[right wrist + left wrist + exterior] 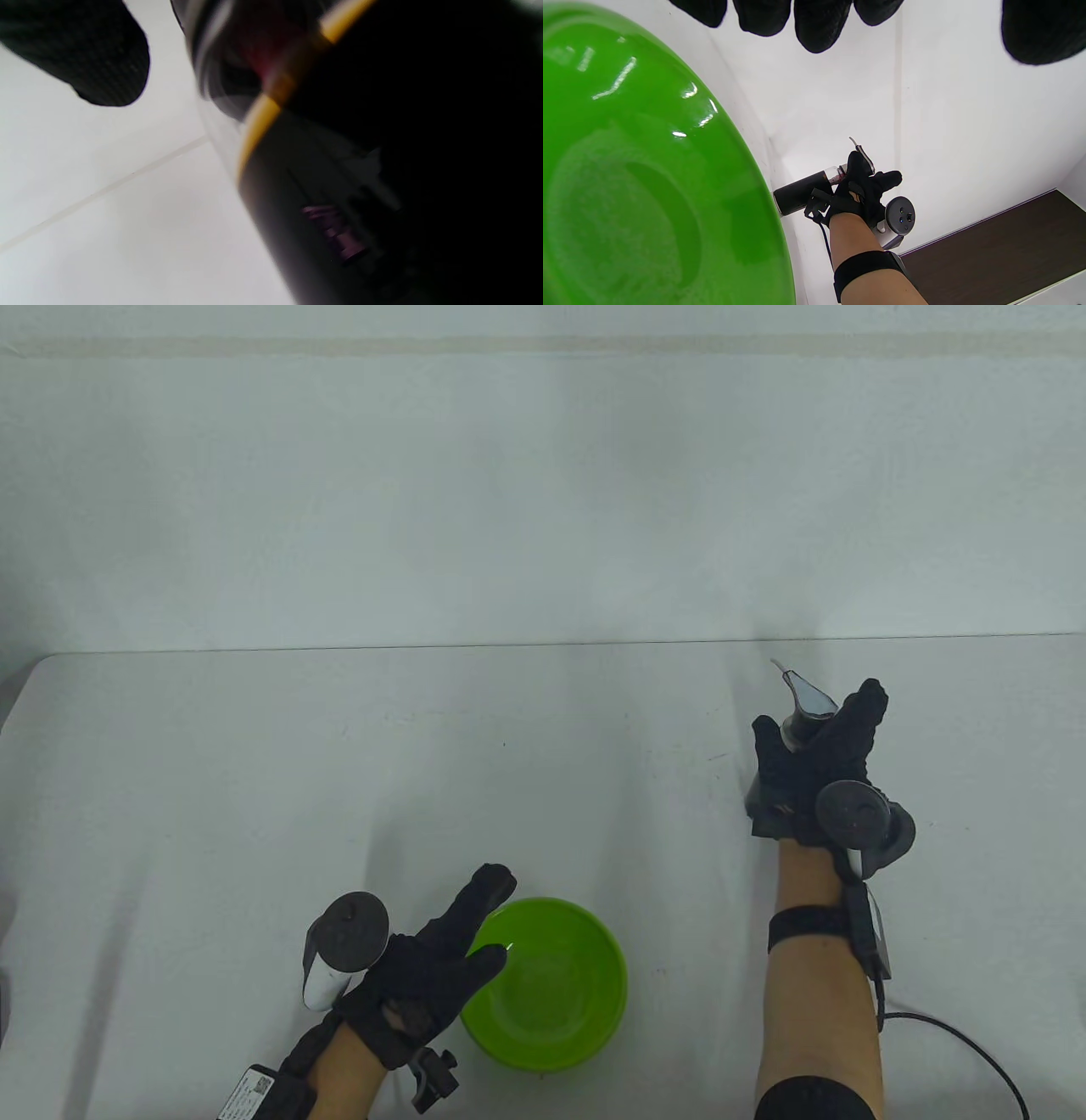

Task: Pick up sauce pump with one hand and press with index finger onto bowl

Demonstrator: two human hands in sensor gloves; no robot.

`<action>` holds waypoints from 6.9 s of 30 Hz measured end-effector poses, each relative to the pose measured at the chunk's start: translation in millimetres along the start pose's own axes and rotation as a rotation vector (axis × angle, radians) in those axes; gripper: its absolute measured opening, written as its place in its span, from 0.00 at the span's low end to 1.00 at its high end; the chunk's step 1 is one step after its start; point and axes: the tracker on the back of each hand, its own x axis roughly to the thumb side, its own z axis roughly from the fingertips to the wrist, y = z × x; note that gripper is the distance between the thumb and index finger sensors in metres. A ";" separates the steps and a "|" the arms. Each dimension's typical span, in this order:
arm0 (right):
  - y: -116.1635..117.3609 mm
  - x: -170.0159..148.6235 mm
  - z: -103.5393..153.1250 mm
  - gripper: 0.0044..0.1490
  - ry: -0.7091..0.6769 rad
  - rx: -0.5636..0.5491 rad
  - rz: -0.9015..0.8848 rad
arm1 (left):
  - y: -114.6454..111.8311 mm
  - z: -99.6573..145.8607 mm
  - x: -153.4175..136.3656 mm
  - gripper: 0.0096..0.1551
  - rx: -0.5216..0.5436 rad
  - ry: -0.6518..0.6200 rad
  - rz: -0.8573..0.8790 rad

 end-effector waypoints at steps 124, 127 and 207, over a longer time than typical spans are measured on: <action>-89.4 158.6 117.6 0.54 -0.507 0.863 -0.404 | 11.9 5.1 -5.5 0.55 0.079 0.031 0.080; -88.3 148.9 100.5 0.54 -0.442 0.727 -0.427 | 11.9 5.0 -5.8 0.55 0.076 0.033 0.080; -98.2 180.8 49.0 0.50 0.025 0.803 -1.138 | 15.1 3.4 -9.6 0.55 0.090 0.017 0.054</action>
